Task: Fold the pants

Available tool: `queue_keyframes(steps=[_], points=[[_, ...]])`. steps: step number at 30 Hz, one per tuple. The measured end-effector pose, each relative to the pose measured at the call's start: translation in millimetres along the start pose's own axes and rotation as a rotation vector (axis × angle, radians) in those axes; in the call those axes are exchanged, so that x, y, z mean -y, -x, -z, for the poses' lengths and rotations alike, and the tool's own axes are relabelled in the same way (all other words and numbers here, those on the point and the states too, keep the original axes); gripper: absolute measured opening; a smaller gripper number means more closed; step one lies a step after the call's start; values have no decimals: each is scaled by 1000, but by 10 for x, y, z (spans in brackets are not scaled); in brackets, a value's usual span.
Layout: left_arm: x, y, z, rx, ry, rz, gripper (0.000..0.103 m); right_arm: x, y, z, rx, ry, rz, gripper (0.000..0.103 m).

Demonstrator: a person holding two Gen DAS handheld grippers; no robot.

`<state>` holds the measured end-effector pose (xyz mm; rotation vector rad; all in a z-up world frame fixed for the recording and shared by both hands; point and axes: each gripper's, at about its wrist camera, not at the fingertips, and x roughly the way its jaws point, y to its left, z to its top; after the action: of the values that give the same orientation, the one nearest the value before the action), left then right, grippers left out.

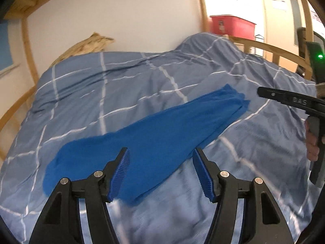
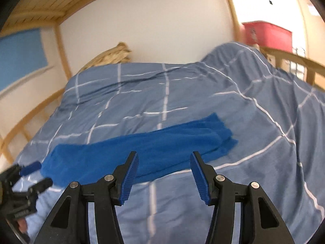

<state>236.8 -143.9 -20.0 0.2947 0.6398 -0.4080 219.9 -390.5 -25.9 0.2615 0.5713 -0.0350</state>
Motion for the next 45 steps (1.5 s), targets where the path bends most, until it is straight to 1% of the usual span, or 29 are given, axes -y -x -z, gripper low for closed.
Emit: queue_keyframes(steps=[3, 5, 8, 13, 17, 20, 23, 26, 28, 31, 33, 35, 38, 40, 41, 43, 45], points=[[216, -190, -148, 1, -1, 26, 62, 336, -150, -89, -9, -55, 3, 54], [338, -361, -257, -8, 7, 53, 62, 497, -259, -137, -20, -68, 14, 54], [494, -614, -398, -14, 6, 58, 62, 708, -442, -201, -33, -82, 25, 54], [616, -1041, -605, -50, 50, 90, 63, 957, -788, -262, -62, -149, 36, 53], [692, -1272, -678, -48, 88, 89, 64, 1107, -1018, -224, -72, -208, 18, 53], [678, -1410, -644, -34, 157, 94, 67, 1167, -1106, -141, -69, -242, 5, 52], [680, -1539, -552, -26, 174, 59, 67, 1177, -1206, -55, -77, -243, 7, 50], [671, -1660, -487, -32, 193, 71, 67, 1188, -1282, 27, -75, -241, -1, 50], [680, -1711, -472, -29, 189, 87, 67, 1202, -1333, 60, -77, -249, -6, 50], [727, -1712, -475, -7, 161, 50, 67, 1229, -1366, 75, -69, -262, -13, 47], [740, -1696, -470, 2, 150, 45, 68, 1242, -1385, 68, -64, -271, -18, 46], [728, -1687, -469, 1, 152, 47, 69, 1255, -1411, 60, -61, -279, -20, 44], [669, -1700, -457, -7, 170, 30, 69, 1278, -1467, 54, -72, -296, -23, 40], [642, -1719, -446, -15, 186, 30, 69, 1330, -1500, 61, -78, -322, -21, 23], [633, -1722, -441, -16, 191, 31, 69, 1355, -1511, 64, -79, -333, -24, 23], [626, -1729, -430, -17, 192, 29, 69, 1389, -1511, 71, -74, -348, -44, 15], [626, -1733, -423, -18, 188, 29, 69, 1343, -1432, 48, -41, -325, -40, 14]])
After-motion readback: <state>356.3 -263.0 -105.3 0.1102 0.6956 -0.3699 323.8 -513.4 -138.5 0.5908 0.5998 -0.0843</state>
